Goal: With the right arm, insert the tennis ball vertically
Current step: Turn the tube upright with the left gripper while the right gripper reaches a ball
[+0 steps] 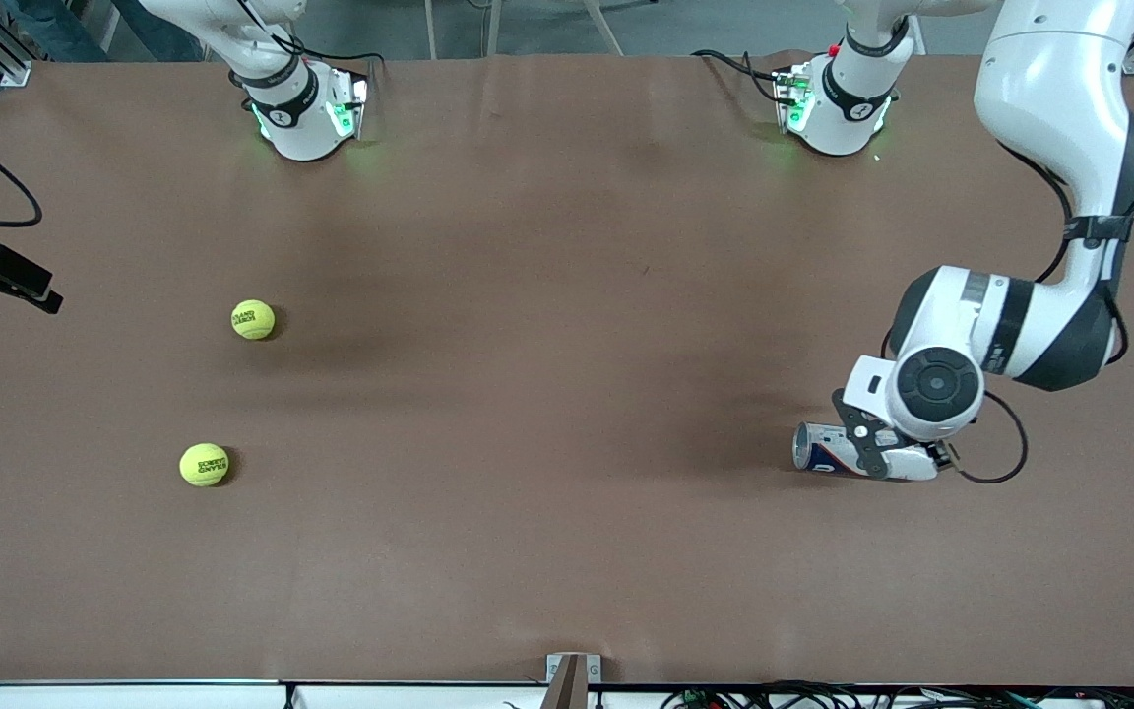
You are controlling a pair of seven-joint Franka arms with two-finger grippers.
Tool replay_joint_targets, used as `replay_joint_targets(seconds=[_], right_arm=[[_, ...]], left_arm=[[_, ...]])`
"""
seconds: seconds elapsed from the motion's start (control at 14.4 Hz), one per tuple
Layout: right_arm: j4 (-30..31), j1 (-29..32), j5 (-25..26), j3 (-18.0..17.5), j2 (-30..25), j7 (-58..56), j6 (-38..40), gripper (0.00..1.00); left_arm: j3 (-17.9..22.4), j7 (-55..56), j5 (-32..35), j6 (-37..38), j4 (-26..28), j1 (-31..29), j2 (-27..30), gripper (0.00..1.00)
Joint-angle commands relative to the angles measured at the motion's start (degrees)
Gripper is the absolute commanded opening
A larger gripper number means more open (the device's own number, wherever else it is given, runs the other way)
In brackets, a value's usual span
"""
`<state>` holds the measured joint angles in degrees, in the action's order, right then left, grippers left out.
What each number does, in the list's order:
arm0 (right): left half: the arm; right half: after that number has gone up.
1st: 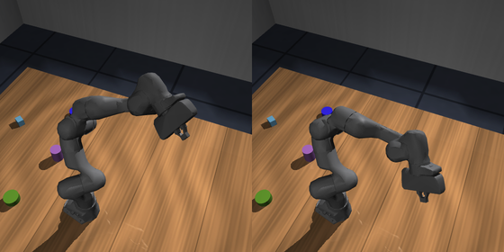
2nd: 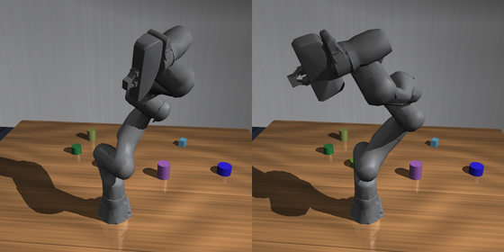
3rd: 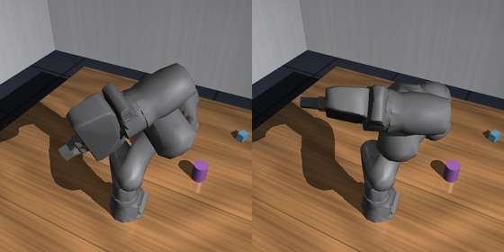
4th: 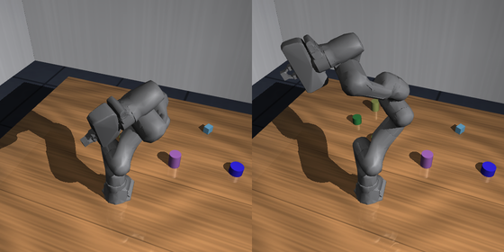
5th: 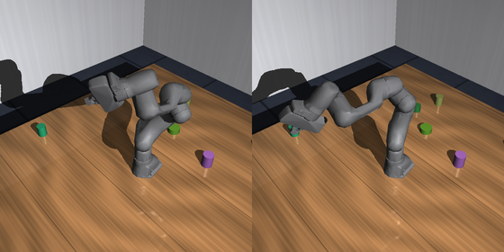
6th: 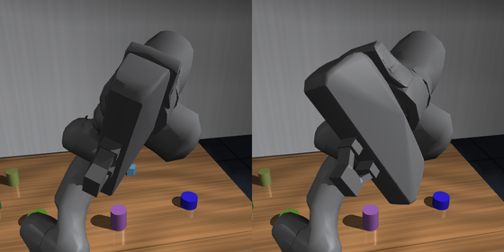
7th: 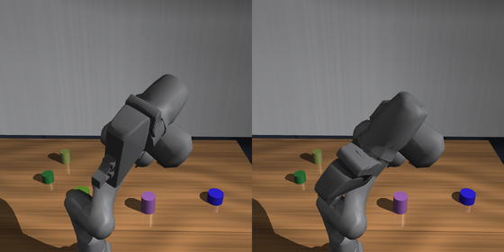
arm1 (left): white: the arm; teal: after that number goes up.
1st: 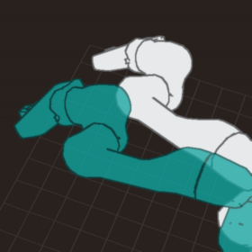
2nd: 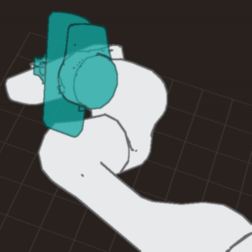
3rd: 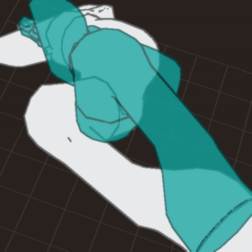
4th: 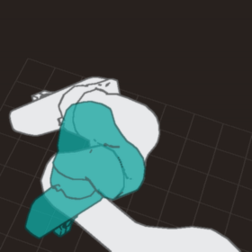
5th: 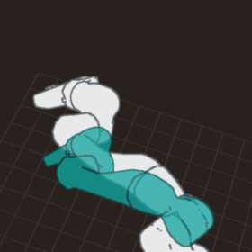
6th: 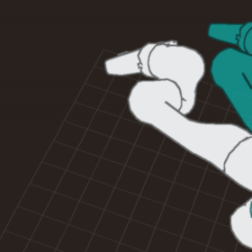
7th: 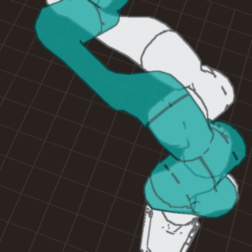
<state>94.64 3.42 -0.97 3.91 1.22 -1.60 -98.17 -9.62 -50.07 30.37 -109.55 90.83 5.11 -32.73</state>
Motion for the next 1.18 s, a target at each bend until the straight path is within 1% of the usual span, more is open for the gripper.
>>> replay_joint_targets(seconds=[0.0,0.14,0.28,0.42,0.56,0.7,0.9,1.11], right_arm=[[-0.7,1.3,-0.1,0.0,2.8,-0.2,2.4,1.0],[-0.7,2.0,-0.1,0.0,3.3,-1.5,4.4,1.0],[-0.5,1.5,0.2,0.0,4.2,-1.5,5.9,1.0],[0.2,1.2,0.2,0.0,5.4,-0.9,7.6,1.0],[0.6,0.8,0.2,-0.2,6.8,-0.9,7.7,1.0],[2.6,0.4,0.2,-0.2,7.2,-1.0,7.4,1.0],[7.6,0.3,0.4,-0.2,8.2,-1.2,6.8,1.0],[15.2,-0.3,0.4,-0.2,8.4,-0.9,1.9,1.0]], left_arm=[[0.0,-3.4,2.2,-3.2,-0.4,0.3,-2.4,0.99],[0.1,-3.0,5.9,-4.4,-0.5,0.7,-3.5,0.99],[0.0,-2.3,8.7,-4.7,-0.6,0.9,-4.4,0.99],[0.1,-1.5,9.2,-5.7,-0.7,1.0,-5.6,0.99],[0.2,0.1,9.4,-5.7,-0.6,1.8,-6.0,0.99],[0.1,0.9,9.4,-5.4,-0.5,1.9,-6.1,0.99],[0.2,1.1,9.7,-5.4,-0.7,2.8,-7.0,0.99],[0.2,1.2,11.5,-5.4,-0.8,3.7,-7.8,0.99]])
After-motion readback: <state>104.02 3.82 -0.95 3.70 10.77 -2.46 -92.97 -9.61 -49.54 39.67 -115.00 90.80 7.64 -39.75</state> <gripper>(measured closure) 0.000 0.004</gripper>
